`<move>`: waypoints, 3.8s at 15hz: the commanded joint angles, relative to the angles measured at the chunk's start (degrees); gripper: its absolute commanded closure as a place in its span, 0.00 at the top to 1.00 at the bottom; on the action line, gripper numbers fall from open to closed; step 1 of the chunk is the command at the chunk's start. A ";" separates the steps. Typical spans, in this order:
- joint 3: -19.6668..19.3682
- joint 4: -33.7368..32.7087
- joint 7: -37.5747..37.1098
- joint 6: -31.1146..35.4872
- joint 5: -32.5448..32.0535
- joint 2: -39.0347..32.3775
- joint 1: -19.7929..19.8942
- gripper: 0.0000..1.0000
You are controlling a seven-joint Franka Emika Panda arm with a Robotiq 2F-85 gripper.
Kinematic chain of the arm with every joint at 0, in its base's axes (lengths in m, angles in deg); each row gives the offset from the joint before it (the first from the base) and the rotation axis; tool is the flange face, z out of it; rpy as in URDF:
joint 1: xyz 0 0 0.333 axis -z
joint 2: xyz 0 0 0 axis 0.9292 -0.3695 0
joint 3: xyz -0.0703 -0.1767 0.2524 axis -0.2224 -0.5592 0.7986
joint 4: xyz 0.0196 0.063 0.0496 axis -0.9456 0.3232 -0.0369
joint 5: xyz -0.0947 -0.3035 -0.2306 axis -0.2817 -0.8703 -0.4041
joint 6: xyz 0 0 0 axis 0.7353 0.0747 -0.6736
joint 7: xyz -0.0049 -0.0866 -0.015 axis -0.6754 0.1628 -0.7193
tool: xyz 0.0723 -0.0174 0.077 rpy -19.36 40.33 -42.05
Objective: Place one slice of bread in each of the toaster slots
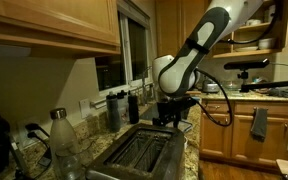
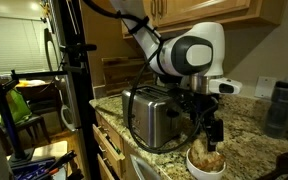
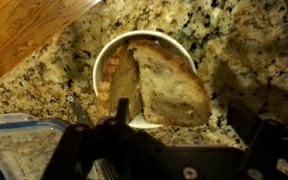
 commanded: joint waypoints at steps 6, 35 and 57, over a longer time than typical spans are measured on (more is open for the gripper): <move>-0.92 -0.49 -0.40 1.03 1.56 -0.98 -1.28 1.00; -0.67 -2.72 -0.47 1.30 7.46 0.69 -1.19 0.09; 1.60 -0.41 -6.91 0.82 15.66 16.45 -1.95 0.09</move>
